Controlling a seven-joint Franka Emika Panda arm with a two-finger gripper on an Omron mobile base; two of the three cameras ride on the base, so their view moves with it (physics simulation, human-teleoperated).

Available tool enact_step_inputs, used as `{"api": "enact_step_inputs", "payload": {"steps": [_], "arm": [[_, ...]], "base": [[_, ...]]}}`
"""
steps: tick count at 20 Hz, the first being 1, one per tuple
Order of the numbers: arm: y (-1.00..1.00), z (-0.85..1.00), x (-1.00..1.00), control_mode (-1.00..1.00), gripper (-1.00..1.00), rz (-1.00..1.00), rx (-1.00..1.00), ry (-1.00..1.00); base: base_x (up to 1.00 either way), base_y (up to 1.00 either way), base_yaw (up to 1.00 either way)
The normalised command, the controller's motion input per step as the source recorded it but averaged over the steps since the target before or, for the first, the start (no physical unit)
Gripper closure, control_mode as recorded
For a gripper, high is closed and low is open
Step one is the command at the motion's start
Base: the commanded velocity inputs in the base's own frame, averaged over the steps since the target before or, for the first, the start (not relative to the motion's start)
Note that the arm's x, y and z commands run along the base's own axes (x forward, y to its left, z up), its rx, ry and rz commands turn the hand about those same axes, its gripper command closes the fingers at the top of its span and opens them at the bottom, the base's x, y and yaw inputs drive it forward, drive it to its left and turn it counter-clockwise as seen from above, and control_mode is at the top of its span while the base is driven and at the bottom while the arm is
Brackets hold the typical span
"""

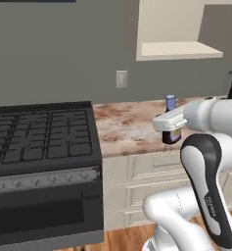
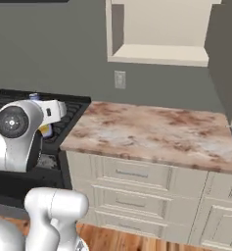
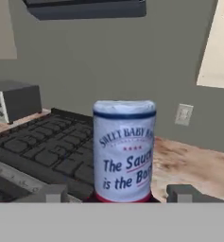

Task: Move the mayonnaise and condiment bottle from the cabinet to the dining counter.

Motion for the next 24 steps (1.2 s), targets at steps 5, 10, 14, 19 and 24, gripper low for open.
{"api": "enact_step_inputs", "payload": {"steps": [5,10,14,19,24], "arm": [[0.00,0.00,0.00,1.00,1.00,0.00,0.00,0.00],[0.00,0.00,0.00,1.00,1.00,0.00,0.00,0.00],[0.00,0.00,0.00,1.00,1.00,0.00,0.00,0.00],[0.00,0.00,0.00,1.00,1.00,0.00,0.00,0.00],[0.00,0.00,0.00,1.00,1.00,0.00,0.00,0.00]], "base": [[-0.43,0.99,0.75],[-0.22,0.87,0.88],[-0.02,0.67,0.91],[0.03,0.58,0.86],[0.49,0.44,0.75]]}}
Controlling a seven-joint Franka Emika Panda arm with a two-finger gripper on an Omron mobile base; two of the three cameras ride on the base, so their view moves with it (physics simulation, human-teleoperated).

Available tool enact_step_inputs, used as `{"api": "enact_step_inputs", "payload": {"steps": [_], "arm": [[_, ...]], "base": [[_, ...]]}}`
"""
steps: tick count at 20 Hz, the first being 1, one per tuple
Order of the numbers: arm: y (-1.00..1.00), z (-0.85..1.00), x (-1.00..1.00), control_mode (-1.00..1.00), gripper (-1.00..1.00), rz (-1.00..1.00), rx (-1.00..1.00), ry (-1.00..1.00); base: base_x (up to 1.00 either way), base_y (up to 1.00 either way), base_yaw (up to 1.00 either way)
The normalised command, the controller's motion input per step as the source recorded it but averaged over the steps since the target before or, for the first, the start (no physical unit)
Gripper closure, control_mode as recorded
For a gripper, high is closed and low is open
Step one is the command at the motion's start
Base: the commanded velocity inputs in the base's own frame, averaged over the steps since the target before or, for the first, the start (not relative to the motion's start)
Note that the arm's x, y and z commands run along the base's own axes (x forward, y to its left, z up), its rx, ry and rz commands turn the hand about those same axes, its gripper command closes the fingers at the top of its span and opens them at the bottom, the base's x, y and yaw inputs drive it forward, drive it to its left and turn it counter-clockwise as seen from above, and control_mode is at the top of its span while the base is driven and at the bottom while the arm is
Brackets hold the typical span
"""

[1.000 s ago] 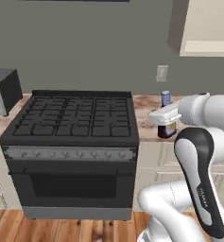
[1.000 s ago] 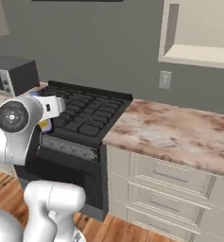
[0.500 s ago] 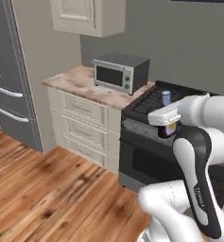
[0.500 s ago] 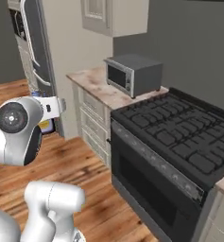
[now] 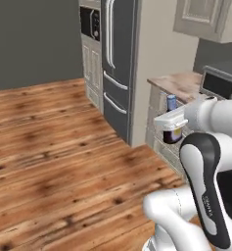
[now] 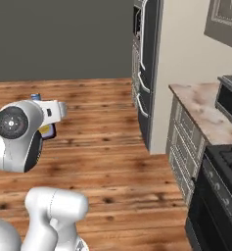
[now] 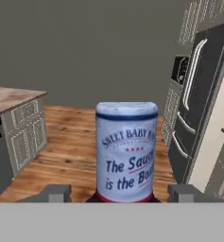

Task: Move the mayonnaise and condiment bottle from the cabinet to the dining counter.

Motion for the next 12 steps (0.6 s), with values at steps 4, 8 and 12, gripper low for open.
{"api": "enact_step_inputs", "payload": {"steps": [4,8,12], "arm": [[0.00,0.00,0.00,1.00,1.00,0.00,0.00,0.00],[0.00,0.00,0.00,1.00,1.00,0.00,0.00,0.00],[0.00,0.00,0.00,1.00,1.00,0.00,0.00,0.00]], "base": [[0.92,0.39,0.63],[1.00,0.32,0.46],[1.00,0.49,0.16]]}}
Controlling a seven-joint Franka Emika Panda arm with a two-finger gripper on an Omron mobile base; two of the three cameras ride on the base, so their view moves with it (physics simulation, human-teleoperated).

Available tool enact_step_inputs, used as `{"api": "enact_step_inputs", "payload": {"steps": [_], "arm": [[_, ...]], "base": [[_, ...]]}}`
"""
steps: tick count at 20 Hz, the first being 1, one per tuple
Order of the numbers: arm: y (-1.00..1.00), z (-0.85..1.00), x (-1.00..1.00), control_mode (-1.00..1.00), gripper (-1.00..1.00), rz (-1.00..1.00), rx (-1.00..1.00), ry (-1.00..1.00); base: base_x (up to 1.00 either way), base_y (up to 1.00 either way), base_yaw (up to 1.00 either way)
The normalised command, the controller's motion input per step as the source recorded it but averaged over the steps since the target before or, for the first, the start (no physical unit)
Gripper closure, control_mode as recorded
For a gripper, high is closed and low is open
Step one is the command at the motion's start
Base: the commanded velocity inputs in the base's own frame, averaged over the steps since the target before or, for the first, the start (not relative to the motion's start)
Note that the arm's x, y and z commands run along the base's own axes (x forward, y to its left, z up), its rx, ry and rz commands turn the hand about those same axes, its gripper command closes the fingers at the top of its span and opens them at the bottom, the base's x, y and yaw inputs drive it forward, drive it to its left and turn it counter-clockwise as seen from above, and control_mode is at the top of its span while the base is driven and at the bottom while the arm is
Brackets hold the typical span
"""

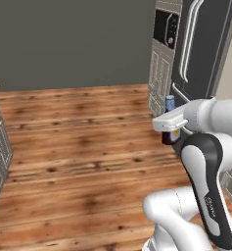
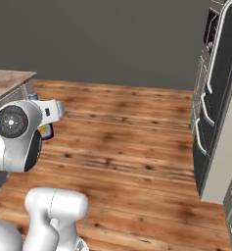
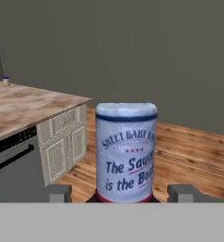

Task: Move the mayonnaise and condiment bottle from the cabinet to the dining counter.

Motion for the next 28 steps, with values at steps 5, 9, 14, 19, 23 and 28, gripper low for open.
{"api": "enact_step_inputs", "payload": {"steps": [5,9,14,19,23,28], "arm": [[0.00,0.00,0.00,1.00,1.00,0.00,0.00,0.00],[0.00,0.00,0.00,1.00,1.00,0.00,0.00,0.00],[0.00,0.00,0.00,1.00,1.00,0.00,0.00,0.00],[0.00,0.00,0.00,1.00,1.00,0.00,0.00,0.00],[0.00,0.00,0.00,1.00,1.00,0.00,0.00,0.00],[0.00,0.00,0.00,1.00,1.00,0.00,0.00,0.00]], "base": [[1.00,0.82,-0.25],[1.00,0.97,-0.41],[1.00,0.81,-0.31],[1.00,0.73,-0.17],[1.00,0.67,-0.06],[1.00,0.70,-0.01]]}}
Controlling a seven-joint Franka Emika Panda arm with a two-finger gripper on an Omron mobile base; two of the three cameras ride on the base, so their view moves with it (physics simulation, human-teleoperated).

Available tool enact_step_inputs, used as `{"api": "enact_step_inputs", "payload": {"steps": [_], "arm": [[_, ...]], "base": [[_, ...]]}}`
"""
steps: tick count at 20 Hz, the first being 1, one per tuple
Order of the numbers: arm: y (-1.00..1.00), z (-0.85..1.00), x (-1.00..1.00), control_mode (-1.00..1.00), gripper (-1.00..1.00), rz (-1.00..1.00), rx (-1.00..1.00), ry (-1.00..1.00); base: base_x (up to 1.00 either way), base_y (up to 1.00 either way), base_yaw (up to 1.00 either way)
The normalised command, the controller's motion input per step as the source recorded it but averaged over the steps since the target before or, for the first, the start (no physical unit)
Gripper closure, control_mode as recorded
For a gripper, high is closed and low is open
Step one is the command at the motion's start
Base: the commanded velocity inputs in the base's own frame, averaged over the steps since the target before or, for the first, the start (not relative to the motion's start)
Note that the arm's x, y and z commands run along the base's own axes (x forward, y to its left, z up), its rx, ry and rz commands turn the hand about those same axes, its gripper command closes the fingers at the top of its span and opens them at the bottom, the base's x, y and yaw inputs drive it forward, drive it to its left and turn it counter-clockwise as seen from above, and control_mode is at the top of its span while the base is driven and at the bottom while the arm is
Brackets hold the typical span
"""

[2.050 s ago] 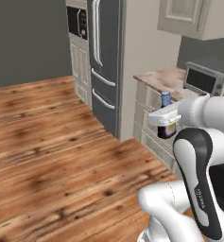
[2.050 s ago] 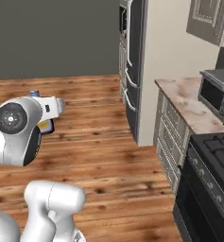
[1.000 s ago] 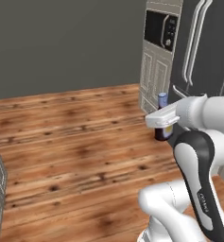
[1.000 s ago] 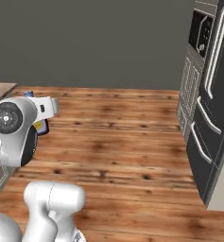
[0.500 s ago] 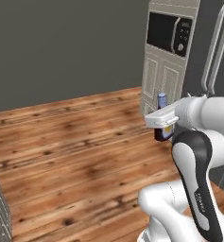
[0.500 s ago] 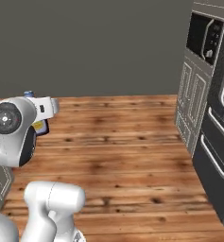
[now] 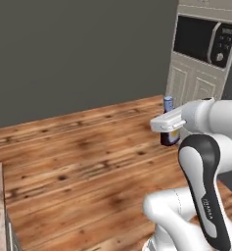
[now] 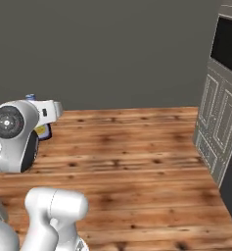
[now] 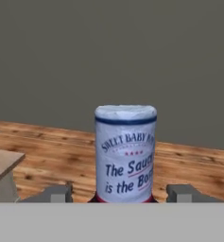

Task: Move the mayonnaise and condiment bottle from the cabinet to the dining counter.

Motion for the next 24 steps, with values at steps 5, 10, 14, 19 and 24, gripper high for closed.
{"api": "enact_step_inputs", "payload": {"steps": [5,10,14,19,24], "arm": [[0.00,0.00,0.00,1.00,1.00,0.00,0.00,0.00],[0.00,0.00,0.00,1.00,1.00,0.00,0.00,0.00],[0.00,0.00,0.00,1.00,1.00,0.00,0.00,0.00],[0.00,0.00,0.00,1.00,1.00,0.00,0.00,0.00],[0.00,0.00,0.00,1.00,1.00,0.00,0.00,0.00]], "base": [[1.00,0.43,0.08],[1.00,0.10,0.33],[1.00,0.00,0.52],[1.00,-0.04,0.62],[1.00,-0.05,0.63]]}}
